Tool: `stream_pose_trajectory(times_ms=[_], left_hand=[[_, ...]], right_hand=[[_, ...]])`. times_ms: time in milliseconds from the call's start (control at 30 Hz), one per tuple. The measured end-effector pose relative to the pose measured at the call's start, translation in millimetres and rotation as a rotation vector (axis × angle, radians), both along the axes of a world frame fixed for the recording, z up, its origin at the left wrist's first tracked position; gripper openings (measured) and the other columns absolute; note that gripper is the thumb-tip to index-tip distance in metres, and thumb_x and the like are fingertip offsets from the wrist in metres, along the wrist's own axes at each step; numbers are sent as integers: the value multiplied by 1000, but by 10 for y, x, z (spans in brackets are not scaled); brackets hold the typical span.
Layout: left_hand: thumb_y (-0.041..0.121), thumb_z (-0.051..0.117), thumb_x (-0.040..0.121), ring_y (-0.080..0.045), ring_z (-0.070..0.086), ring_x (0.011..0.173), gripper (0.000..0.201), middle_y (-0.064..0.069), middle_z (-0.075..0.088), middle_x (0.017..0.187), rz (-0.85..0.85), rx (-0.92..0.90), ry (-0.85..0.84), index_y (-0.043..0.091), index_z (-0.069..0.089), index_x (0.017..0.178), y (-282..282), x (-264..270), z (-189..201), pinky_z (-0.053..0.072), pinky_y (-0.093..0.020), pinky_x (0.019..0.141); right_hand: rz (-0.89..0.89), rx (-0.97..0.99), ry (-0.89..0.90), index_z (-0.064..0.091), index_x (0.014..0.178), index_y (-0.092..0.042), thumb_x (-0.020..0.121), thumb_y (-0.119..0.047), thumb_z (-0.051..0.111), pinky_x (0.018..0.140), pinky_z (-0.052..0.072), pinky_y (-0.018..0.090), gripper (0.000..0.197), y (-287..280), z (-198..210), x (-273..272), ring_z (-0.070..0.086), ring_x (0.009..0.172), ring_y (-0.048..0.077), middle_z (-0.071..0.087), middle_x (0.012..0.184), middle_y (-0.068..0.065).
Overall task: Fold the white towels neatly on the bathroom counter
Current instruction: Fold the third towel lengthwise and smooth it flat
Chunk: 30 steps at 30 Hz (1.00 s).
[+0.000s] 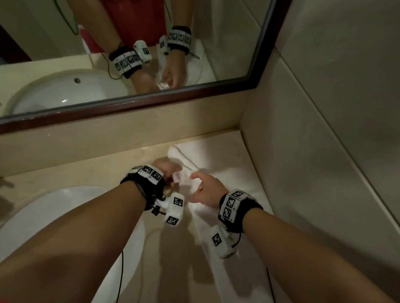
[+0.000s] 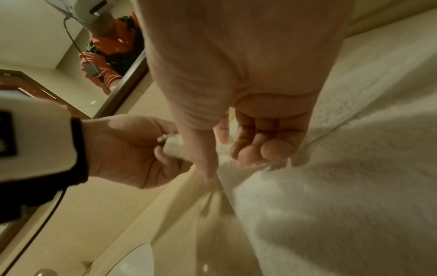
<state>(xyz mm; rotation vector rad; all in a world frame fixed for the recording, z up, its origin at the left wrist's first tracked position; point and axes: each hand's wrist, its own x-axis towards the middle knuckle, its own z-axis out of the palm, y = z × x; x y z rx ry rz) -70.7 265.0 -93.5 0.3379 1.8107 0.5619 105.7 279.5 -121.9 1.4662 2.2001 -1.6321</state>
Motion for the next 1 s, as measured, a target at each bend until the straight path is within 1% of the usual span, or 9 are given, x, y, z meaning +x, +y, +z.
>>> stream_pose_trajectory(times_ms=[133, 267, 333, 400, 533, 700, 833, 933, 1000], left_hand=[[11, 49, 96, -18, 49, 36, 26, -11, 57, 51, 22, -1, -82, 3, 56, 72, 251, 30, 154, 36, -24, 48], [10, 43, 101, -14, 57, 33, 28, -9, 58, 45, 41, 79, -195, 1, 53, 77, 504, 170, 269, 40, -17, 31], [12, 46, 100, -18, 63, 43, 23, -9, 60, 48, 64, 145, -227, 2, 56, 81, 589, 244, 294, 43, -19, 33], [12, 48, 97, -26, 64, 57, 18, -8, 62, 57, 101, 196, -227, 3, 59, 86, 675, 260, 273, 45, -23, 39], [9, 48, 88, -26, 64, 60, 18, -12, 65, 83, 25, 237, 56, 9, 62, 100, 810, 94, 94, 52, -30, 50], [18, 53, 83, -29, 68, 80, 36, -7, 67, 99, -316, 251, 379, 31, 60, 116, 750, -176, -132, 56, -30, 73], [29, 54, 78, -27, 66, 94, 54, -2, 63, 119, -565, 165, 455, 42, 48, 130, 789, -345, -352, 56, -38, 88], [26, 56, 84, -24, 63, 105, 55, 0, 59, 131, -684, 178, 482, 32, 47, 137, 841, -364, -381, 54, -36, 92], [32, 57, 83, -24, 64, 97, 43, 1, 62, 121, -751, 176, 544, 30, 56, 126, 868, -338, -382, 55, -35, 87]], right_hand=[[-100, 94, 30, 54, 121, -31, 67, -38, 84, 63, 41, 19, 62, 74, 81, -24, 57, 79, 10, 61, 94, -7], [-284, 192, 65, 67, 95, -22, 86, -28, 68, 57, 36, 17, 11, 221, 312, 21, 50, 63, 3, 56, 72, -12], [-350, 243, 14, 58, 66, -20, 91, -29, 60, 54, 35, 25, 27, 324, 382, 57, 47, 59, 13, 52, 60, -5], [-430, 248, -25, 49, 57, -18, 92, -31, 56, 55, 34, 28, 38, 464, 418, 93, 47, 58, 19, 49, 57, -1], [-458, 201, -69, 51, 66, -15, 93, -30, 52, 61, 45, 34, 30, 753, 511, 161, 59, 69, 30, 55, 69, 7], [-517, 90, -80, 62, 112, -12, 96, -31, 49, 58, 49, 27, 28, 951, 546, 242, 61, 60, 20, 65, 88, 8], [-574, 56, -155, 61, 102, -16, 97, -39, 47, 62, 49, 28, 27, 1102, 571, 268, 59, 50, 14, 61, 63, -1], [-642, 48, -148, 66, 101, -14, 94, -37, 54, 66, 58, 38, 27, 1213, 601, 277, 61, 51, 17, 66, 68, 2], [-682, 52, -136, 66, 100, -15, 92, -33, 59, 64, 59, 40, 20, 1258, 617, 263, 61, 49, 17, 68, 72, 4]])
